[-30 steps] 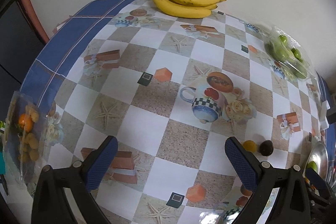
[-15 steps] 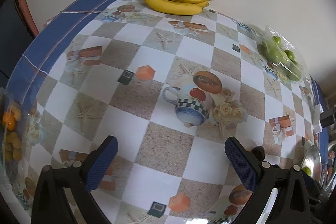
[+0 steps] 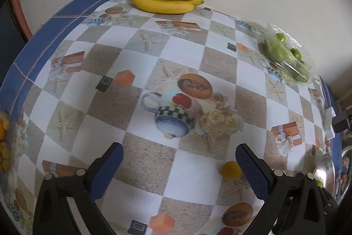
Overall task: Organize fruits
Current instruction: 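Move the left tool toward the small yellow fruit while the right tool approaches the dark plum, then close the left tool on the yellow fruit while the right tool grasps the dark plum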
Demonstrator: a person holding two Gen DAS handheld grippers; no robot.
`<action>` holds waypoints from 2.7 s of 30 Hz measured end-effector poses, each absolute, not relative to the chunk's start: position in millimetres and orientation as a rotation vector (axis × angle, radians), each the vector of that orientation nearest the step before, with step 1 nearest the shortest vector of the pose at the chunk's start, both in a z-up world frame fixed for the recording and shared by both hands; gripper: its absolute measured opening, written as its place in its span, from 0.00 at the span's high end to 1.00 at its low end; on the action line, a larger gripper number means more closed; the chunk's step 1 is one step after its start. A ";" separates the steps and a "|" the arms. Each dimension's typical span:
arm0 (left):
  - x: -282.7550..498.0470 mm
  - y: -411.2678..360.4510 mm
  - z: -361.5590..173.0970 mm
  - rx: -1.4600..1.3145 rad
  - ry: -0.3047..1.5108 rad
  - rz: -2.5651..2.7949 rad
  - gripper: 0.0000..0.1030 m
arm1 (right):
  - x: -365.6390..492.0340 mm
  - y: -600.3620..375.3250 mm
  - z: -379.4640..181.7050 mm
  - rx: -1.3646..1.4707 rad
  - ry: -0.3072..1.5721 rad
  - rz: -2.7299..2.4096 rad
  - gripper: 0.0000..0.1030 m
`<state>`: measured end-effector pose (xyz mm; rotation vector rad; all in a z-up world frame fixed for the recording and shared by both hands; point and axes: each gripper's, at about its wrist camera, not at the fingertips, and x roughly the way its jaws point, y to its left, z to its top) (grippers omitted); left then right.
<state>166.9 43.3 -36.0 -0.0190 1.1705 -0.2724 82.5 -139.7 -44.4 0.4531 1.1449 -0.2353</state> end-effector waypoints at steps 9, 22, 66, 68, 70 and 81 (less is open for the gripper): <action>168.9 26.5 -42.6 0.004 1.186 -0.282 0.00 | 92.4 -127.9 -48.0 0.364 1.152 -0.203 0.00; 175.9 39.5 -56.4 -0.061 1.253 -0.199 0.00 | 101.5 -117.8 -55.6 0.344 1.167 -0.164 0.39; 161.9 16.7 -61.9 -0.143 1.343 -0.300 0.32 | 82.6 -158.6 -35.6 0.479 1.120 -0.191 0.70; 160.2 12.5 -63.1 -0.142 1.345 -0.310 0.40 | 80.1 -163.2 -34.3 0.483 1.117 -0.200 0.70; 159.5 9.3 -64.0 -0.140 1.349 -0.317 0.45 | 77.5 -167.4 -33.5 0.492 1.114 -0.203 0.70; 153.5 -6.9 -65.2 -0.109 1.351 -0.350 0.64 | 71.6 -176.0 -30.6 0.507 1.106 -0.204 0.70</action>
